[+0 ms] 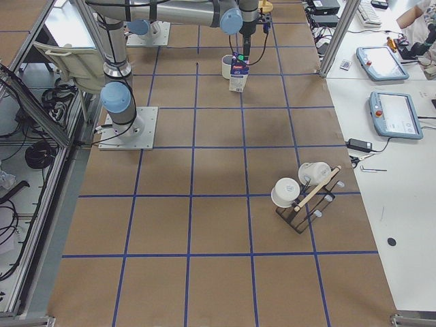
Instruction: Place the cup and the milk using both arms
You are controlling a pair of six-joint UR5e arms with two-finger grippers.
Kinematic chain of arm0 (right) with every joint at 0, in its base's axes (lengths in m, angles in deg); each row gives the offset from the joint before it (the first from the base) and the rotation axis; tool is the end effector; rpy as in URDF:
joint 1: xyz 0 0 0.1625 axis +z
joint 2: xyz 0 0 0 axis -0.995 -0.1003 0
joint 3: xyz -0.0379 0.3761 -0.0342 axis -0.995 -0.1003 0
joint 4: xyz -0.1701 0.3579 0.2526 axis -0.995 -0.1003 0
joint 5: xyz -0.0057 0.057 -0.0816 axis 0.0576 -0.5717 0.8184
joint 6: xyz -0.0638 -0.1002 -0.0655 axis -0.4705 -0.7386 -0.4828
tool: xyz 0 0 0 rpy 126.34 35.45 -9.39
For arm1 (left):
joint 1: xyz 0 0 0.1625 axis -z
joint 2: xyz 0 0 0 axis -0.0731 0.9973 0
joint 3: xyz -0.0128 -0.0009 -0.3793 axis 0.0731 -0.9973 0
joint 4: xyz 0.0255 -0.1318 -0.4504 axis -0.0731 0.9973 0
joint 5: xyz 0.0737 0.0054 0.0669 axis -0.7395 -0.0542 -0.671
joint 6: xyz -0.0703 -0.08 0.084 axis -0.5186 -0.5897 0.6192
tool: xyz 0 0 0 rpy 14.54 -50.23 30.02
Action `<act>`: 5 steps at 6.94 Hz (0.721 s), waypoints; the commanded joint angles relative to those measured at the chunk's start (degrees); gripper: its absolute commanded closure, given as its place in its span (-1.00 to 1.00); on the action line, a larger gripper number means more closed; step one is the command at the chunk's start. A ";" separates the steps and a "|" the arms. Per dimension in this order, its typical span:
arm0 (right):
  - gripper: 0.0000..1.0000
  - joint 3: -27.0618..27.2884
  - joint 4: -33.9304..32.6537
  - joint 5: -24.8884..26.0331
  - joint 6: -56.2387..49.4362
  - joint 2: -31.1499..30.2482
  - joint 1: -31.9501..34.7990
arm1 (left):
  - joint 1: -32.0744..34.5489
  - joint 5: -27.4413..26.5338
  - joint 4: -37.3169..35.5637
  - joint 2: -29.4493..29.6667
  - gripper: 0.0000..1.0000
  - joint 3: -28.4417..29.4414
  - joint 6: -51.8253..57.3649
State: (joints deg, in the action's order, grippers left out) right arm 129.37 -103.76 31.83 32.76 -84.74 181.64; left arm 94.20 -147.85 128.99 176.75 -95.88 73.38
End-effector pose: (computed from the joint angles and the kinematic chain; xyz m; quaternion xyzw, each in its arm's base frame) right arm 0.2145 -0.5985 0.3254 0.0409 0.9985 -0.0346 0.0149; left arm -0.1304 -0.5429 0.4024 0.0251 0.9996 -0.0043 0.0108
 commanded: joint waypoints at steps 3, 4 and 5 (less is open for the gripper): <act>-1.00 -0.36 10.14 4.76 -2.73 -7.26 -10.04 | -0.01 0.00 0.00 -0.09 -1.00 0.09 -0.06; -1.00 -0.19 10.86 4.27 -2.64 -8.31 -9.86 | -0.01 0.00 -0.09 -0.09 -1.00 0.09 -0.06; -1.00 0.16 11.04 4.09 -2.64 -8.93 -9.68 | -0.01 0.00 -0.09 -0.01 -1.00 0.09 -0.06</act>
State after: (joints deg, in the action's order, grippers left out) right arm 129.27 -93.50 35.82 30.11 -92.74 171.85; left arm 94.19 -147.85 128.93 176.67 -95.81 73.32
